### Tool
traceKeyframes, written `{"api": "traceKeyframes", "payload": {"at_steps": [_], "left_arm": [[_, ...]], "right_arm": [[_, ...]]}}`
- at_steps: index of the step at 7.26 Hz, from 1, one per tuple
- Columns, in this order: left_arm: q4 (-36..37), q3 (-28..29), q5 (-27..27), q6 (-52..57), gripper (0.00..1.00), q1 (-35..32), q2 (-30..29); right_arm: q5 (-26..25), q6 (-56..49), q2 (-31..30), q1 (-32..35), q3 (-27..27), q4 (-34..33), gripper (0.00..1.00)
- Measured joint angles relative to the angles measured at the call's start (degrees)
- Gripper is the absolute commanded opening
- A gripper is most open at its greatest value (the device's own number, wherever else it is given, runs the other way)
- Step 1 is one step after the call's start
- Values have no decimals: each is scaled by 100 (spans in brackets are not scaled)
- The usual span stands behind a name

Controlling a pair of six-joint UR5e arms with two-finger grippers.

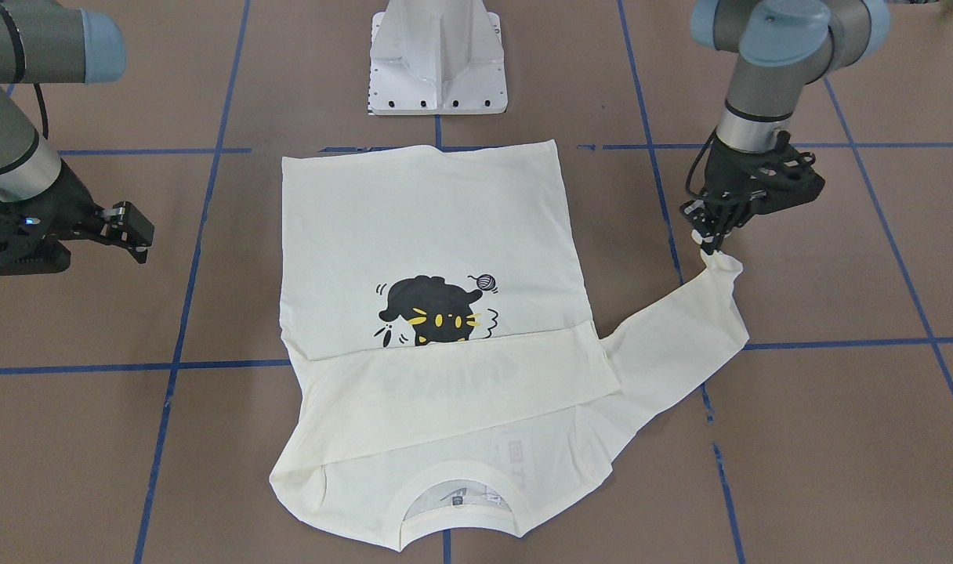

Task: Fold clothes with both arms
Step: 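Lift the sleeve with the left gripper and fold it across the chest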

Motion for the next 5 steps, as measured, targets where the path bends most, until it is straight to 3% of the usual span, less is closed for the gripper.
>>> {"api": "traceKeyframes", "payload": {"at_steps": [2, 5], "left_arm": [[326, 604, -28, -5, 0, -15, -1361], [-643, 1668, -458, -58, 0, -105, -2908]], "right_arm": [[-8, 12, -403, 48, 65, 373, 100], [106, -23, -1082, 236, 2, 1288, 100]]}}
